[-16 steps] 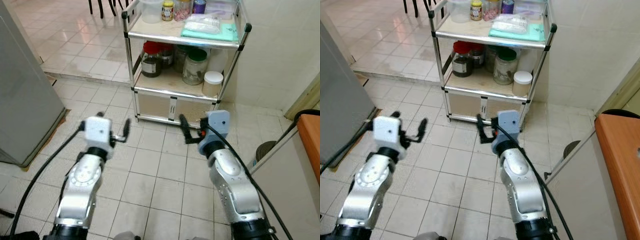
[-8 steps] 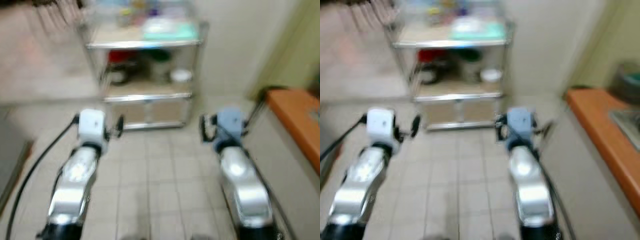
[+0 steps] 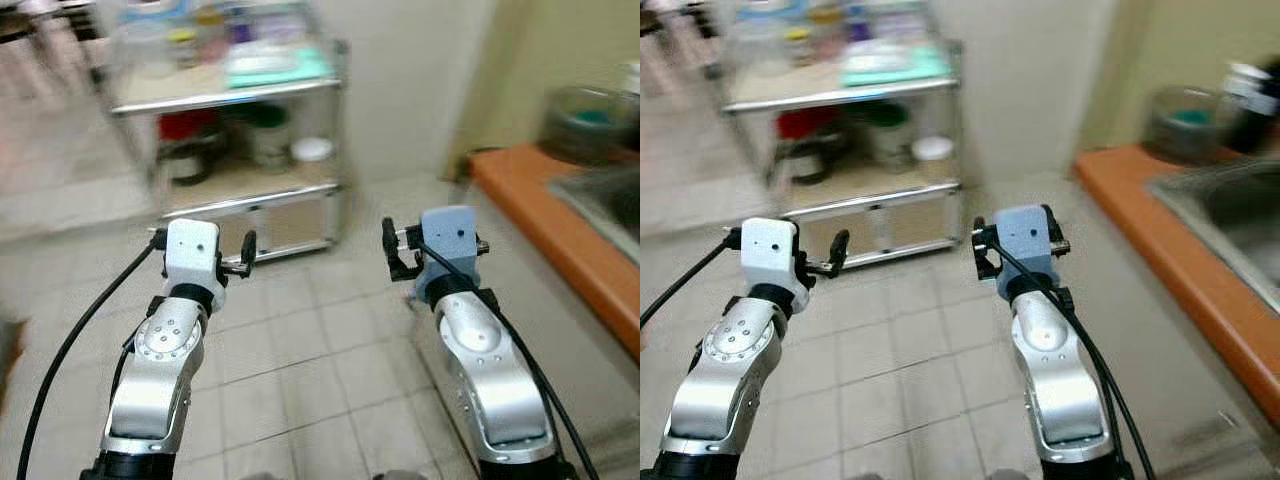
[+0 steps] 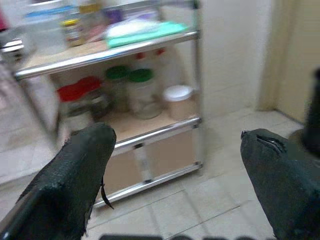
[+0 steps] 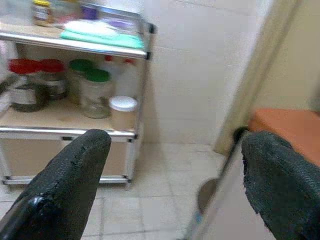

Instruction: Kitchen organization

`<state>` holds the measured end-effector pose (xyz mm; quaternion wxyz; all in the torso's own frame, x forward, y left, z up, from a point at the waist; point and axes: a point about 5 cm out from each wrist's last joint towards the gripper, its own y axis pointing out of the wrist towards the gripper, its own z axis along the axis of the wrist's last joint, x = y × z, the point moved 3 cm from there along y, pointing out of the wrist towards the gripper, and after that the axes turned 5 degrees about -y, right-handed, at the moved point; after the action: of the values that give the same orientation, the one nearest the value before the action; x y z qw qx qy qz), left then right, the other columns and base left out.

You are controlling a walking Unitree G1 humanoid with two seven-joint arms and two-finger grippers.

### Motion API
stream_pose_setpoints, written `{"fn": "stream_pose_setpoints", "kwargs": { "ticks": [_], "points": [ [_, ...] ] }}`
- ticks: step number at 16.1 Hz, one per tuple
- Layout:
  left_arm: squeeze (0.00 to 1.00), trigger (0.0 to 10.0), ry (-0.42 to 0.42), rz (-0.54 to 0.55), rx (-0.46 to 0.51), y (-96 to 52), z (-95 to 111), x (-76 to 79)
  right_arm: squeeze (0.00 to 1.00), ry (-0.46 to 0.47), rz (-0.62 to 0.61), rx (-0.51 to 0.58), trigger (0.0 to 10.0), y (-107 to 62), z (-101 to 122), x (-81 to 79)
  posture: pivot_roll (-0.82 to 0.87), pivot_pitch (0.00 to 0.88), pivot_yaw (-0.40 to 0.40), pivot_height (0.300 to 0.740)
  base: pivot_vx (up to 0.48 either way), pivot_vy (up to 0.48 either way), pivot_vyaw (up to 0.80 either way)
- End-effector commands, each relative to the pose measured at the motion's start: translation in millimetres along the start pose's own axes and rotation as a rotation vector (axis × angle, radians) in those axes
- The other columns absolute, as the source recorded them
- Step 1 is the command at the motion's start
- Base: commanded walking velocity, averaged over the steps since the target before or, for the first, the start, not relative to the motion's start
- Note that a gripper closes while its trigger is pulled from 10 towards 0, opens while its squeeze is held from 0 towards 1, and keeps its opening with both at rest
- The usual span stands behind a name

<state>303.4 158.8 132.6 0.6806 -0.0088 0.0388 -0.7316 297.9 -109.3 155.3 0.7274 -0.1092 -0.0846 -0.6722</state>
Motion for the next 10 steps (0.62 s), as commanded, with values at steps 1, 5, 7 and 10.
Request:
{"fn": "stream_pose_setpoints", "kwargs": {
  "ticks": [1, 5, 7, 10],
  "points": [
    [0.00, 10.0, 0.015, 0.005, 0.019, 2.4, 8.1, 0.7, 1.00, -0.004, -0.003, 0.016, 10.0, 1.9, 5.2, 2.0, -0.04, 0.000, 0.078, 0.740, 0.000, 0.000, -0.80],
    [0.00, 10.0, -0.013, 0.021, 0.035, 1.5, 14.1, -2.9, 1.00, -0.030, -0.056, 0.059, 10.0, 1.4, 13.1, 9.8, -0.03, 0.000, 0.069, 0.740, 0.000, 0.000, -0.80],
    [0.00, 10.0, 0.000, 0.040, 0.034, 2.2, 14.6, -7.9, 1.00, -0.083, -0.068, 0.007, 10.0, 1.8, 6.6, 12.9, -0.03, 0.000, 0.070, 0.740, 0.000, 0.000, -0.80],
    [0.00, 10.0, 0.010, 0.029, 0.038, 2.9, 17.9, -5.7, 0.71, -0.177, -0.063, 0.058, 10.0, 2.9, 13.9, 12.1, -0.02, 0.000, 0.079, 0.740, 0.000, 0.000, -0.80]
  ]
}}
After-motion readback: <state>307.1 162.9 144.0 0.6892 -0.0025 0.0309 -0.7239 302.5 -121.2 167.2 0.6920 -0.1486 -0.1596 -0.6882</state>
